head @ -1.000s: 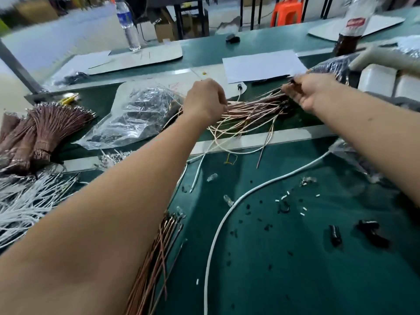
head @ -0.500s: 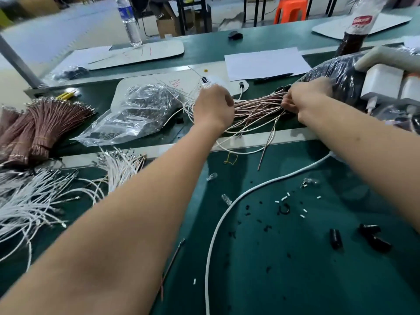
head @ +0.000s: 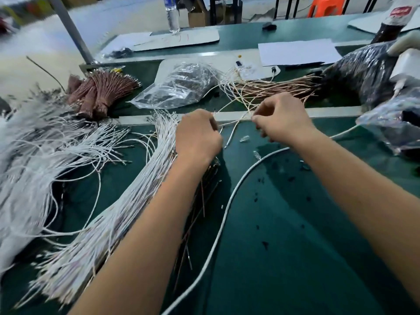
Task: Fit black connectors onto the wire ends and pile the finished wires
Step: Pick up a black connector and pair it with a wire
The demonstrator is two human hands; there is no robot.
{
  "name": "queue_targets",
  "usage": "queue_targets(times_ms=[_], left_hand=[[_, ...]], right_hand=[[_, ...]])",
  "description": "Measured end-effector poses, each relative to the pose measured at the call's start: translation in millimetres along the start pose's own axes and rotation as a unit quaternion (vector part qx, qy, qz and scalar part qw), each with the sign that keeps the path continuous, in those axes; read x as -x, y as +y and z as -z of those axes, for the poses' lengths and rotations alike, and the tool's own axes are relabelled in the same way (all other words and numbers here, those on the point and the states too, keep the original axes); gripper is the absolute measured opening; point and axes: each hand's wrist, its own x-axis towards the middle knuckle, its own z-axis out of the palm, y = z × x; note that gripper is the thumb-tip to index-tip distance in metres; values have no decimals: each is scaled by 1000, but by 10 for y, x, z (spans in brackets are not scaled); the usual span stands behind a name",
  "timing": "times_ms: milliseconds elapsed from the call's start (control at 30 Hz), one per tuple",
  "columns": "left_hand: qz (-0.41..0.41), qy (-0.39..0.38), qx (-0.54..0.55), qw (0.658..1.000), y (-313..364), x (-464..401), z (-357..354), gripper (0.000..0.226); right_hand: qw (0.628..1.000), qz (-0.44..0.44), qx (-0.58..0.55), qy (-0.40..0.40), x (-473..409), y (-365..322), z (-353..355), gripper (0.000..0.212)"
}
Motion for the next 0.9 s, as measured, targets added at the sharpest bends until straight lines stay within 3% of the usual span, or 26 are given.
queue_targets(times_ms=[133,400,467,533,633,767,833,900], left_hand=[[-18,6,32,999,0,182,-11,23],[-113,-62,151,980,553,398,-444,14],[-157,-116,174,965,790,440,-529,11],[-205,-218,185,936,1032,504,-605,8],[-260,-322,128,901,1296,615,-735,33],[-294,-319,91,896,1455,661,-820,27],[-287,-312,87,901,1496,641,-831,19],[-273,-293,76,913,1507,612,-830,15]], right_hand=[[994,10,91,-50,83,32,198,18],[961,-134,187,-151,308,646,1142,20],[953,-167,199,-154,419,760,1297,20],[949,-185,208,-148,520,856,1417,19],[937,-222,207,-171,660,953,1534,17],[896,-266,225,-275,834,945,1573,37],[884,-232,275,-297,871,930,1509,37],[897,-184,289,-278,861,890,1408,30]])
